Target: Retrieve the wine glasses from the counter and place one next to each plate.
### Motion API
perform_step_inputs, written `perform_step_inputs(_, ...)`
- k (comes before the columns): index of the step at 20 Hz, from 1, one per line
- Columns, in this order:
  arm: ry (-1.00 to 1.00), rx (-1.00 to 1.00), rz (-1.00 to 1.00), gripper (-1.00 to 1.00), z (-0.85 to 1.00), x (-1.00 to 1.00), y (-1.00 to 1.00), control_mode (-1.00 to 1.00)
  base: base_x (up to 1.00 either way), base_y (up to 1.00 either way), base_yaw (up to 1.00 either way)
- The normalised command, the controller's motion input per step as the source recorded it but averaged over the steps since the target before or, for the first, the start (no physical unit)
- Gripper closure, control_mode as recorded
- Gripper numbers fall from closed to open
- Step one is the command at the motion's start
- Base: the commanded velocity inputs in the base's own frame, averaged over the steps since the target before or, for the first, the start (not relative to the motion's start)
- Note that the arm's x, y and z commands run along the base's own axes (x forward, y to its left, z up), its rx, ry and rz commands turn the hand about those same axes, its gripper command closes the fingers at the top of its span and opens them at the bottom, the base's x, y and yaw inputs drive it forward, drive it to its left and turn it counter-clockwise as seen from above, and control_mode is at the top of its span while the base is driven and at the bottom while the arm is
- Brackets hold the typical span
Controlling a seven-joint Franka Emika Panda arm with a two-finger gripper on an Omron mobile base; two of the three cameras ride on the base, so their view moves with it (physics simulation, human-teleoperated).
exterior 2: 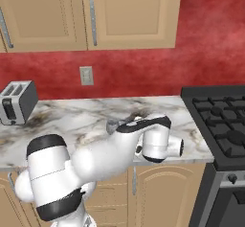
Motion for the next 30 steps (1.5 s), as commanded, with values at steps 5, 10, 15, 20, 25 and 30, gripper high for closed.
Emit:
perform_step_inputs(5,-0.01,0.01,0.06,-1.00,-0.62,0.72,0.00,-1.00,0.00,0.00,0.00)
perform_step_inputs(10,0.05,0.00,0.02,-1.00,-0.43,0.61,0.00,-1.00,0.00,0.00,0.00)
perform_step_inputs(15,0.03,0.00,0.04,-1.00,-0.37,0.30,0.00,-1.00,0.00,0.00,0.00)
perform_step_inputs(20,0.12,0.09,0.14,-1.00,-0.07,0.00,-0.01,-1.00,0.00,0.00,0.00)
perform_step_inputs(25,0.24,0.09,0.02,-1.00,0.00,0.00,0.00,-1.00,0.00,0.00,0.00)
perform_step_inputs(30,0.26,0.02,0.00,-1.00,0.00,-0.02,0.03,-1.00,0.00,0.00,0.00)
